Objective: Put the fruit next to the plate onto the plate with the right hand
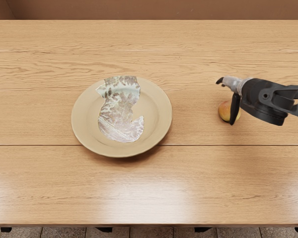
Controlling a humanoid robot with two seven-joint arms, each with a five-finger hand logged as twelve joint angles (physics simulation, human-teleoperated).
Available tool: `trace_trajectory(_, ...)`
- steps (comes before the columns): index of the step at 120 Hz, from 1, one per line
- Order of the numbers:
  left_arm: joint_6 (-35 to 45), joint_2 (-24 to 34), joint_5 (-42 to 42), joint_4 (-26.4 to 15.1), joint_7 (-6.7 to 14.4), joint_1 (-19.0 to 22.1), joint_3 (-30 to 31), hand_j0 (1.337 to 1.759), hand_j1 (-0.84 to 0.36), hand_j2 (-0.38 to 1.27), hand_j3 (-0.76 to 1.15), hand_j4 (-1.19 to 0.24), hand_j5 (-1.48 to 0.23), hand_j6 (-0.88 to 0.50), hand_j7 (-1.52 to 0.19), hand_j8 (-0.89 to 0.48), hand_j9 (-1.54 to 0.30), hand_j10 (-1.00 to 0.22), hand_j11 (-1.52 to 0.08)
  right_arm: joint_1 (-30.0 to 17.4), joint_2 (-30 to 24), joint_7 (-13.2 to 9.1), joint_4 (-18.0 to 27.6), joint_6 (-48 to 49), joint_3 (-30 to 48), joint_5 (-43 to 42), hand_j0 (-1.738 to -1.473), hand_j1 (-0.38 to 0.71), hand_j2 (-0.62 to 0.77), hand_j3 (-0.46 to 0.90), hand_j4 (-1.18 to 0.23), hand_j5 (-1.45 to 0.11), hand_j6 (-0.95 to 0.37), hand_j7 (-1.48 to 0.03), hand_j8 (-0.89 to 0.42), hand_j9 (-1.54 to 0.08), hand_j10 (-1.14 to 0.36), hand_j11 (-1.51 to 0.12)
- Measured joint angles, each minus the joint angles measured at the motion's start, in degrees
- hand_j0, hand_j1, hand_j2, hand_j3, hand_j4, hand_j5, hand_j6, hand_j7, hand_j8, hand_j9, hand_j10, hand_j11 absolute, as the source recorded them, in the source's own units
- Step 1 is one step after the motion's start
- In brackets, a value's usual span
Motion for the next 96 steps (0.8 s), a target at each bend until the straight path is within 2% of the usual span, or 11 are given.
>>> trace_trajectory(17, 0.0, 0.0, 0.0, 0.0, 0.0, 0.0, 0.0, 1.658, 0.35, 0.00, 0.00, 0.00, 0.00, 0.00, 0.00, 0.00, 0.00, 0.00, 0.00, -0.7, 0.0, 0.0, 2.2, -2.2, -0.2, -0.2, -1.658, -0.14, -0.03, 0.00, -0.18, -0.23, -0.18, -0.22, -0.18, -0.22, -0.18, -0.22)
trace_trajectory(48, 0.0, 0.0, 0.0, 0.0, 0.0, 0.0, 0.0, 1.658, 0.35, 0.00, 0.00, 0.00, 0.00, 0.00, 0.00, 0.00, 0.00, 0.00, 0.00, -0.4, -3.6, 0.0, 9.5, -5.0, -1.1, -0.3, -1.658, -0.10, -0.04, 0.00, -0.21, -0.27, -0.21, -0.27, -0.21, -0.27, -0.21, -0.27)
trace_trajectory(57, 0.0, 0.0, 0.0, 0.0, 0.0, 0.0, 0.0, 1.658, 0.35, 0.00, 0.00, 0.00, 0.00, 0.00, 0.00, 0.00, 0.00, 0.00, 0.00, -0.4, -4.0, 0.0, 10.2, -5.2, -1.6, -0.4, -1.658, -0.10, -0.04, 0.00, -0.22, -0.27, -0.22, -0.27, -0.22, -0.27, -0.17, -0.27)
trace_trajectory(96, 0.0, 0.0, 0.0, 0.0, 0.0, 0.0, 0.0, 1.658, 0.35, 0.00, 0.00, 0.00, 0.00, 0.00, 0.00, 0.00, 0.00, 0.00, 0.00, 0.4, -5.7, 0.0, 9.9, -5.4, -3.1, -0.4, -1.658, -0.09, -0.04, 0.00, -0.22, -0.28, -0.22, -0.28, -0.22, -0.28, -0.21, -0.28)
